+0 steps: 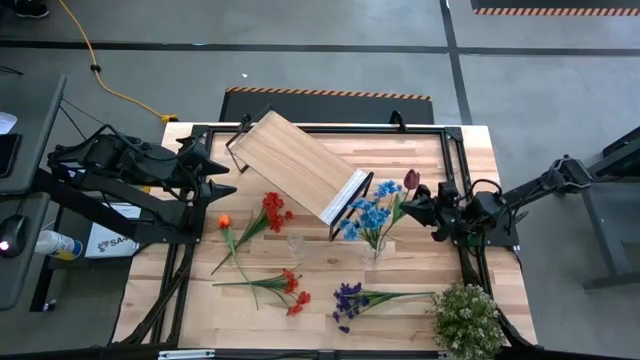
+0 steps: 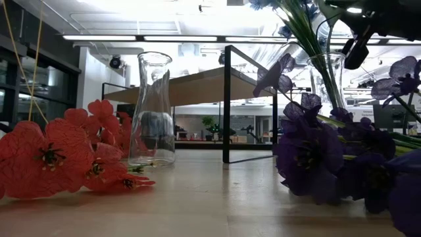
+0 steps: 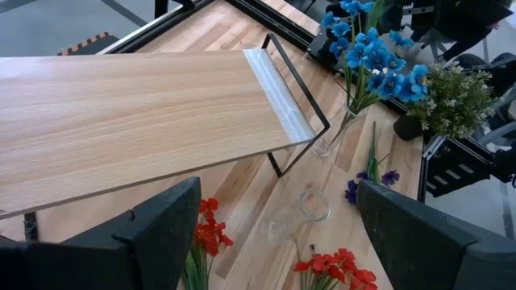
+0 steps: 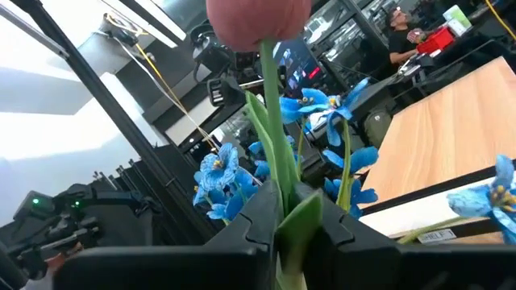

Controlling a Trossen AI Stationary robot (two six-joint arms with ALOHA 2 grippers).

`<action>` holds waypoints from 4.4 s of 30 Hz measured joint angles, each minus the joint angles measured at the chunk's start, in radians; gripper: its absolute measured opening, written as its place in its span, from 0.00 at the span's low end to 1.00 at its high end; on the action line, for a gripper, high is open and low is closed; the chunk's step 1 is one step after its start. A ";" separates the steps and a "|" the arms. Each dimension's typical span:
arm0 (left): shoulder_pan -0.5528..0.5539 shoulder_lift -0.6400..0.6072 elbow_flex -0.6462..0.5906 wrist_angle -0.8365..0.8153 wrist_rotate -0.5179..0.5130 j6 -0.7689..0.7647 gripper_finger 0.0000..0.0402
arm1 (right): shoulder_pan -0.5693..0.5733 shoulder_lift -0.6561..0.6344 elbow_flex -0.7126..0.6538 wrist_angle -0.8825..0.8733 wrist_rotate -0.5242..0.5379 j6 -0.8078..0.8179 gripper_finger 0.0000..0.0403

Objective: Pick and place flowers into a vace then onto a shelf
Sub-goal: Put the pink flower into the right transparent vase, then put the violet flowers into the right transparent vase

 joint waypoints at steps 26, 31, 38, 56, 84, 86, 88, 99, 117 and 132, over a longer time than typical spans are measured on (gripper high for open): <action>0.000 0.000 0.000 0.000 -0.003 0.003 0.91 | 0.001 -0.002 0.000 0.001 -0.095 0.033 0.23; 0.000 0.000 0.000 0.000 -0.003 0.003 0.91 | 0.001 -0.002 0.000 0.001 -0.105 0.053 0.23; 0.000 0.000 0.000 0.000 -0.002 0.003 0.91 | 0.001 -0.002 0.000 0.001 -0.149 0.053 0.24; 0.000 0.000 0.000 -0.001 0.001 0.003 0.91 | 0.001 -0.003 0.000 -0.027 -0.185 0.050 0.23; 0.000 0.000 0.000 -0.001 -0.003 0.003 0.91 | 0.000 -0.103 0.000 -0.152 -0.218 -0.025 0.23; 0.000 0.000 0.000 -0.001 -0.003 0.003 0.91 | 0.001 -0.112 0.000 -0.158 -0.214 -0.035 0.23; 0.000 0.000 0.000 -0.001 -0.003 0.003 0.91 | 0.000 -0.122 0.000 -0.158 -0.213 -0.046 0.23; 0.000 0.000 0.000 -0.001 -0.003 0.003 0.91 | 0.001 -0.195 0.000 -0.255 -0.219 -0.038 0.23; 0.000 0.000 0.000 -0.001 -0.002 0.003 0.91 | 0.001 -0.344 0.000 -0.330 -0.287 -0.036 0.23; 0.000 0.000 0.000 0.000 0.003 0.003 0.91 | 0.001 -0.340 0.038 -0.184 -0.309 -0.092 0.23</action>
